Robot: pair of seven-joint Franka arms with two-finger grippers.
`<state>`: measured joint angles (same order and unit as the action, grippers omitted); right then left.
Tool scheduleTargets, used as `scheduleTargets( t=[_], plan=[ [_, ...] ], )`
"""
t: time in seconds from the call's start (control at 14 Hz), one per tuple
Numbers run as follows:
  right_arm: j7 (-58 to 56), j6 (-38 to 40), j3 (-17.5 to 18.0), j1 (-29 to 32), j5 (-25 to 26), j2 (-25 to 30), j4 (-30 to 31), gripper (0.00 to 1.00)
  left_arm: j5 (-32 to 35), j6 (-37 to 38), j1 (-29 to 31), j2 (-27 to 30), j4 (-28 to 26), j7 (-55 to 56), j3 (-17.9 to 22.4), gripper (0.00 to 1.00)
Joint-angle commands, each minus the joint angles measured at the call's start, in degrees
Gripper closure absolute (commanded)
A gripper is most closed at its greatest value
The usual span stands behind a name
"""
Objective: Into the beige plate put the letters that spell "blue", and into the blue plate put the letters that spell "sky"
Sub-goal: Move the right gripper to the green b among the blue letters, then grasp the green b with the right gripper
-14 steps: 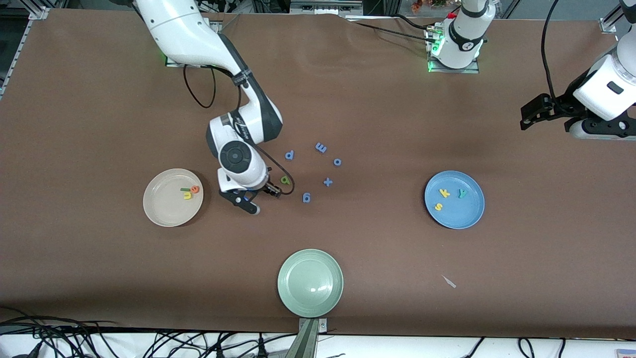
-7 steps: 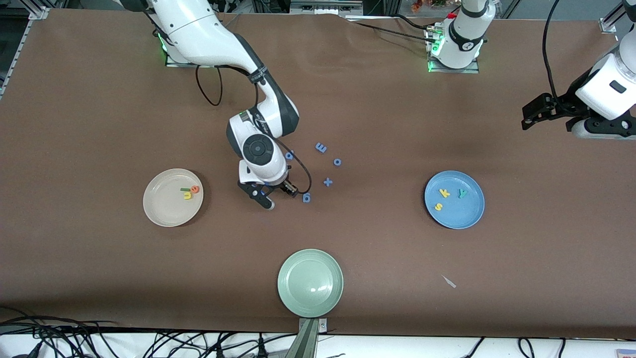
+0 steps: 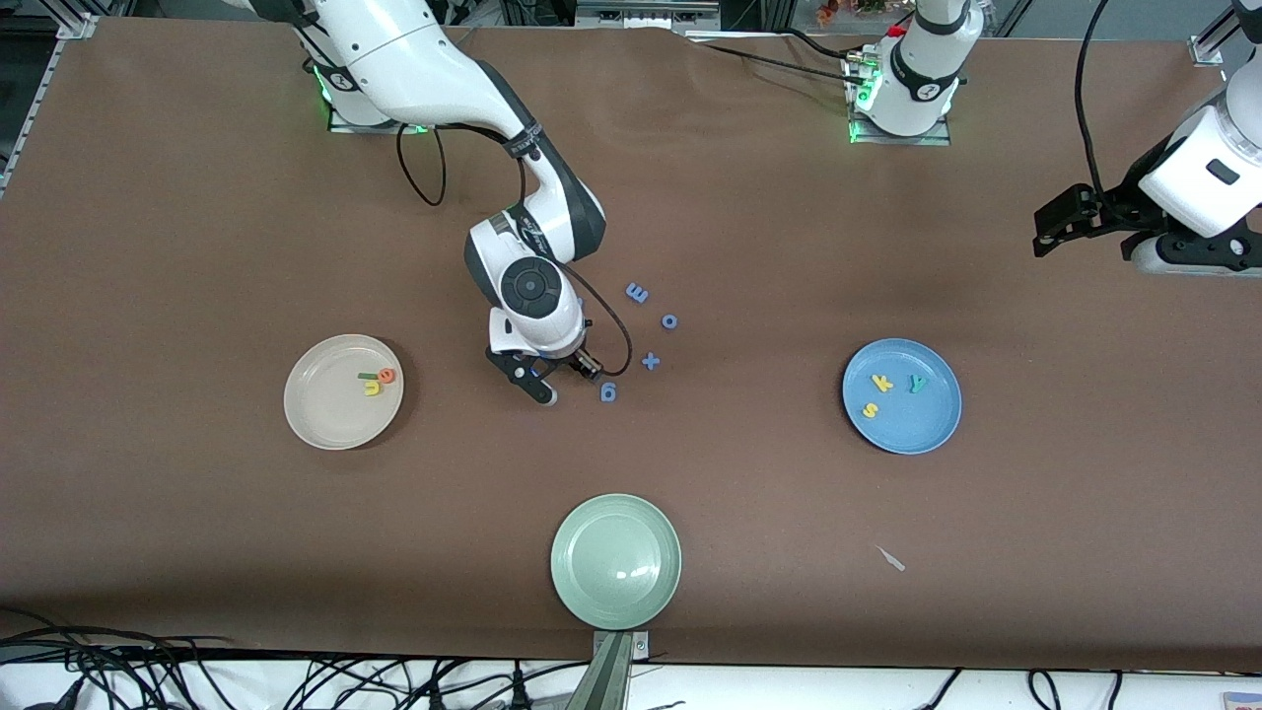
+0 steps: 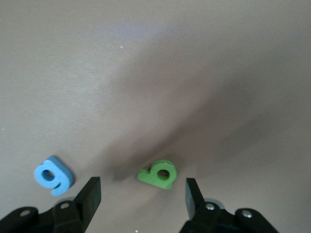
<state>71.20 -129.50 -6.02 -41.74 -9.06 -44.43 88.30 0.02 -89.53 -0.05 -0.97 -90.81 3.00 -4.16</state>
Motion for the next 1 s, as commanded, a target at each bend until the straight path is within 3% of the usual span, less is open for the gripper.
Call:
scheduleTargets(
  t=[0.0,0.64,0.93],
  plan=[
    [-0.27,-0.06,-0.13,-0.27,0.36,-0.22,1.25,0.21,1.47,1.38,-0.04,-0.09,1.33,-0.8,-0.23,0.0],
    [-0.27,-2.52,-0.22,-0.27,0.45,-0.92,2.4,0.37,1.47,1.38,-0.04,-0.09,1.33,-0.8,-0.23,0.0],
    [-0.88,-2.25,-0.22,-0.27,0.36,-0.66,2.4,0.73,1.47,1.38,-0.04,-0.09,1.33,-0.8,-0.14,0.0]
  ],
)
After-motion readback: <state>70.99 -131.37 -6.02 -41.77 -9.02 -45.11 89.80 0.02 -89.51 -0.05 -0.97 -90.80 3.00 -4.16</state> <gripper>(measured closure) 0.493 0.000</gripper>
